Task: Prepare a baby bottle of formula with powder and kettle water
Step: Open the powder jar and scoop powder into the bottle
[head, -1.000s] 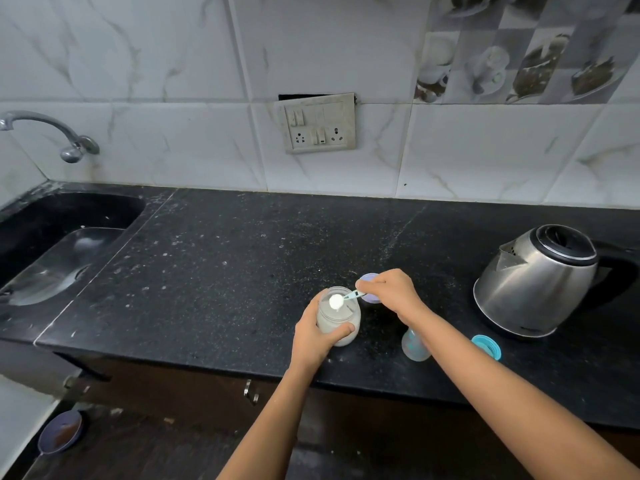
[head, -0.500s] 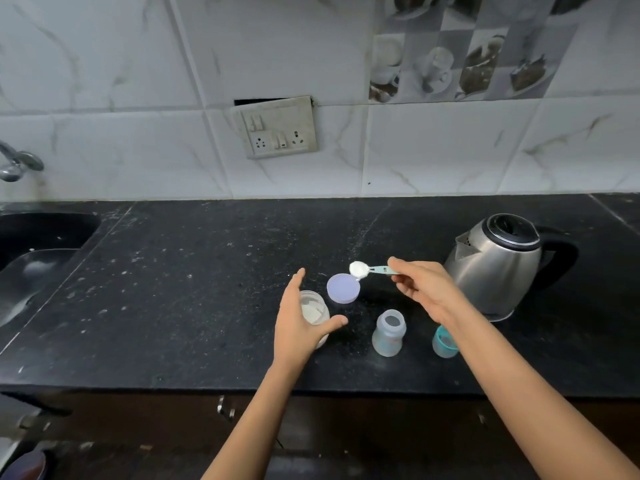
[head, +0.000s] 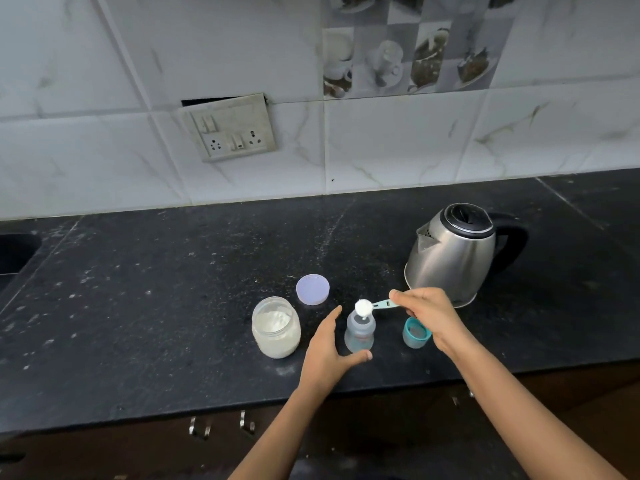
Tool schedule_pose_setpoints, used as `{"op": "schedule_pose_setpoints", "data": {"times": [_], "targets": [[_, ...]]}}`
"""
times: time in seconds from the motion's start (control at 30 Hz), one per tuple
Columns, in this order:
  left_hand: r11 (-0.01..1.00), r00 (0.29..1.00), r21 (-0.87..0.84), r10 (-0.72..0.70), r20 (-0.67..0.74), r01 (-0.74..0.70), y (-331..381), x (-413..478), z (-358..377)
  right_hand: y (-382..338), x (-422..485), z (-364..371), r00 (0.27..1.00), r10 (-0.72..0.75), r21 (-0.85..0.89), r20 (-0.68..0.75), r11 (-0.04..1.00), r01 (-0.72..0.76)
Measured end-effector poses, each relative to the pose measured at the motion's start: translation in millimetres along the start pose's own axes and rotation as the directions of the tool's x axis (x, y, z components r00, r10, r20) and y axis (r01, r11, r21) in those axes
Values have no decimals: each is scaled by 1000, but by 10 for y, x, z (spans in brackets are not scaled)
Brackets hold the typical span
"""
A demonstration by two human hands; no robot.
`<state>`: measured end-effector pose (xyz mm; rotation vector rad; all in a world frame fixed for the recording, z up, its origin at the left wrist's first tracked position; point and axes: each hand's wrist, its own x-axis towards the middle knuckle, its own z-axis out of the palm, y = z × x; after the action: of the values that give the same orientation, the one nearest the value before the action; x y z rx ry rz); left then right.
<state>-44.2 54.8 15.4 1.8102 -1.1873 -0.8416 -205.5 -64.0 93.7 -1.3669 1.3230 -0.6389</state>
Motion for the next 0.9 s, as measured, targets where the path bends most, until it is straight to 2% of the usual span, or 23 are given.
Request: {"op": "schedule_pose_setpoints", "data": {"times": [0.3, 0.43, 0.6, 0.7, 0.77, 0.9], "targets": [[999, 1000, -39, -7, 21, 8, 15, 154, 51, 58, 1, 6, 995, -100, -176, 11, 979, 100], [998, 999, -60, 16, 37, -14, 29, 204, 86, 16, -28, -11, 965, -262, -328, 28, 909, 256], [995, 998, -84, 56, 32, -53, 49, 221, 105, -58, -54, -6, 853, -494, -553, 168, 669, 497], [993, 997, -96, 76, 21, -74, 56, 216, 95, -88, -59, -6, 717, -576, -672, 393, 352, 651], [992, 996, -100, 83, 23, -80, 54, 212, 88, -84, -45, 25, 636, -549, -666, 542, 181, 724], [991, 994, -91, 103, 27, -100, 56, 205, 87, -143, -9, 77, 632, -416, -662, 654, 91, 744]]}}
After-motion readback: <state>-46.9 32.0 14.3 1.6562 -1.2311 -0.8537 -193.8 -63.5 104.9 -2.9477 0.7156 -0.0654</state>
